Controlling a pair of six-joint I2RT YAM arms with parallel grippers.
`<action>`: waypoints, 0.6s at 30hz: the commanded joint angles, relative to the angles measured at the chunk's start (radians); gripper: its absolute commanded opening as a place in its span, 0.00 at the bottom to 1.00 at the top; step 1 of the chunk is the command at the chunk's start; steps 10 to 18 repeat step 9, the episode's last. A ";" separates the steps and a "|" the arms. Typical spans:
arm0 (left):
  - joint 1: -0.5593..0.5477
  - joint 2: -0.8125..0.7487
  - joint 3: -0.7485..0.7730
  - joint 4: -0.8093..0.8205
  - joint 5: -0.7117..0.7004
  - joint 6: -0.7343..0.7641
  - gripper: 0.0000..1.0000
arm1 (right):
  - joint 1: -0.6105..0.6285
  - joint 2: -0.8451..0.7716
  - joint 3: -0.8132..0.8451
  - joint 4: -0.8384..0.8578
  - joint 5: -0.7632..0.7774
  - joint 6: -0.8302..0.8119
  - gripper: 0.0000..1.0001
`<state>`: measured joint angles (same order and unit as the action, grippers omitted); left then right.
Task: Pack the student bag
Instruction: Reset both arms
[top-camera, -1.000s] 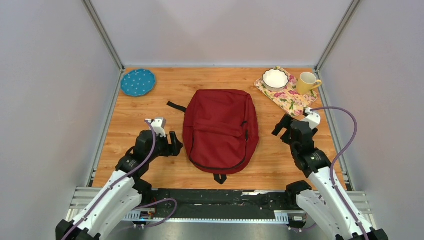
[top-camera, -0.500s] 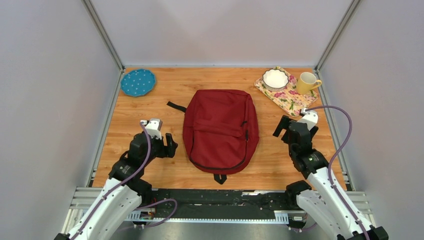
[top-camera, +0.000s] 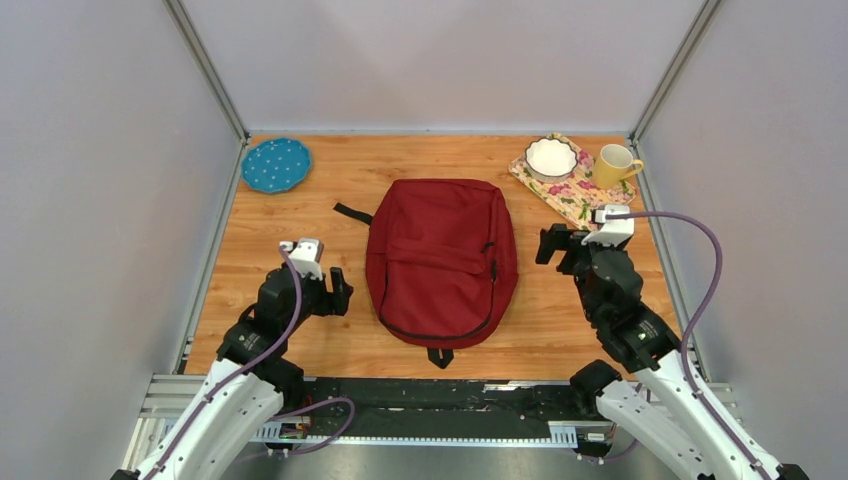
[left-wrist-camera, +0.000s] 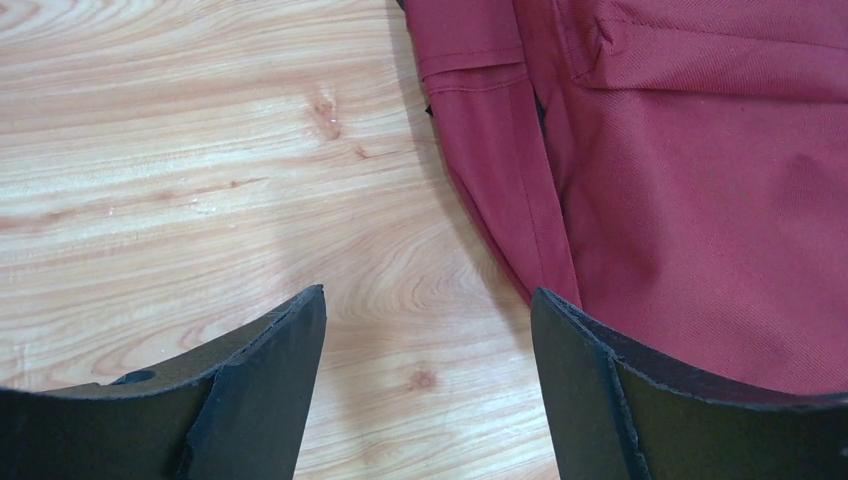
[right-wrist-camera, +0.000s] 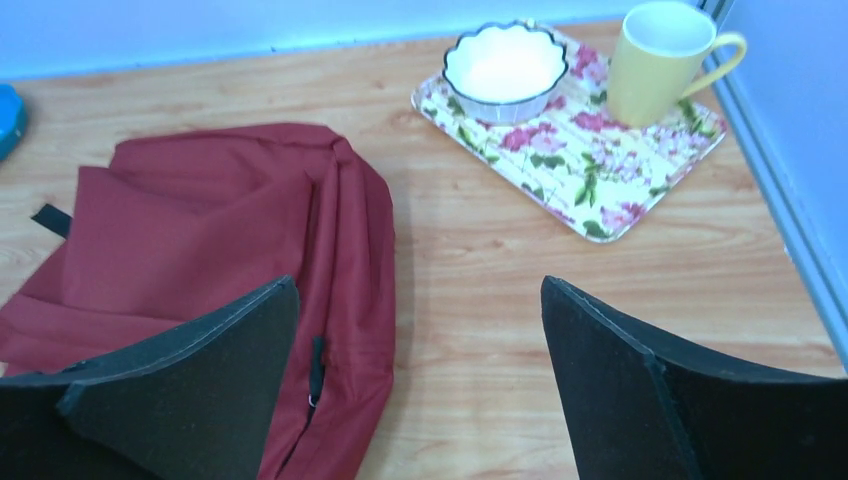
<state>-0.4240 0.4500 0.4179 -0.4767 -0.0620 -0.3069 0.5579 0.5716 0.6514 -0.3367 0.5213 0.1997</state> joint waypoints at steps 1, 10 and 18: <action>0.001 0.003 -0.001 0.018 -0.006 0.015 0.82 | 0.002 -0.012 0.060 0.030 0.016 -0.065 0.96; 0.001 -0.010 -0.008 0.032 0.025 0.026 0.82 | 0.005 -0.025 0.096 0.021 0.065 -0.088 0.96; 0.001 -0.010 -0.008 0.032 0.025 0.026 0.82 | 0.005 -0.025 0.096 0.021 0.065 -0.088 0.96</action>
